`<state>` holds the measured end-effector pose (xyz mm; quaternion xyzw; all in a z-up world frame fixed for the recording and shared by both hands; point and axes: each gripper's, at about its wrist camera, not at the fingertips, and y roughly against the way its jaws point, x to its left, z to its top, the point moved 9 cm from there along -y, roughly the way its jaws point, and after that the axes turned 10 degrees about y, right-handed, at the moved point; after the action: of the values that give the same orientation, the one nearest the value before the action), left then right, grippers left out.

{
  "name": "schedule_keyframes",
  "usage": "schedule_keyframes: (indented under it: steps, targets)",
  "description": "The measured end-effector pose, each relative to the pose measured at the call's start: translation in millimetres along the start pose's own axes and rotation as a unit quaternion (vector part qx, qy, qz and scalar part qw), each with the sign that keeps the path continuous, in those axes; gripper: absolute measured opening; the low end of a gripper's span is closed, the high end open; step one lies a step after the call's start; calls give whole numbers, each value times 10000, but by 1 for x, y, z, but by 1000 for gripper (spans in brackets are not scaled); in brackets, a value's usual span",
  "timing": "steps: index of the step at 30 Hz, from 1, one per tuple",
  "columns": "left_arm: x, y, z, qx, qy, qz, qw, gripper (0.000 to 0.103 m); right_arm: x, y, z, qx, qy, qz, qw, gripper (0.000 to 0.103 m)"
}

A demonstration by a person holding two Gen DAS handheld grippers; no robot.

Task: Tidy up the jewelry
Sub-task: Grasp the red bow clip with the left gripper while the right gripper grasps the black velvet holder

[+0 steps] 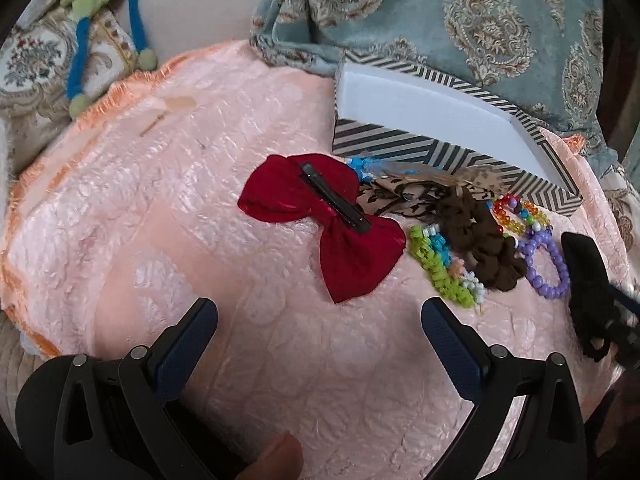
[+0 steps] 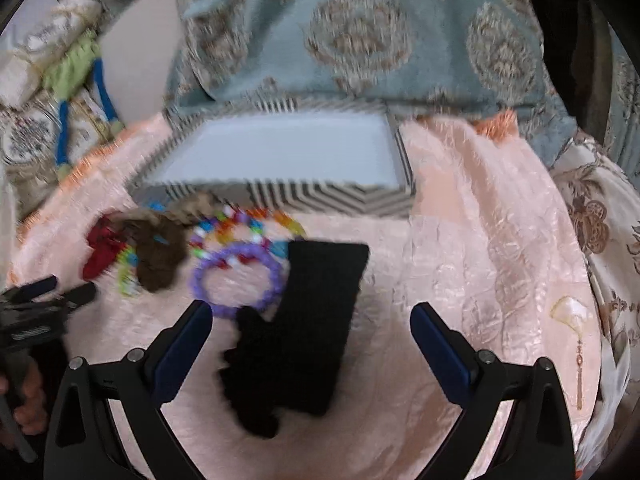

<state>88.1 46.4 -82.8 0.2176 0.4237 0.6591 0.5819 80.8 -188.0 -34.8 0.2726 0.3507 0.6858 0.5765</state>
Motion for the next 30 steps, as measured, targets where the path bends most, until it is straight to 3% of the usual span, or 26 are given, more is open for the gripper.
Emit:
schedule_keyframes:
  steps: [3,5,9,18,27,30]
  targets:
    - [1,-8,15,104,65,-55,9999,87,-4,-13,-16,189,-279,25,9994,98]
    - [-2,-11,25,90,16,-61,9999,81,-2,-14,-15,172,-151,-89,9997,98]
    - [-7,-26,41,172,-172,-9,9997,80,0,-20,-19,269,-23,-219,9994,100]
    - [2,-39,40,202,-157,159,9995,76,1,-18,-20,22,-56,-294,9996,103]
    - [7,-32,43,10,175,-47,9998,72,0,-17,-19,261,-32,-351,9990,103]
    - [5,-34,42,70,32,159,9998,72,-1,-19,-18,327,-44,-347,9989,103]
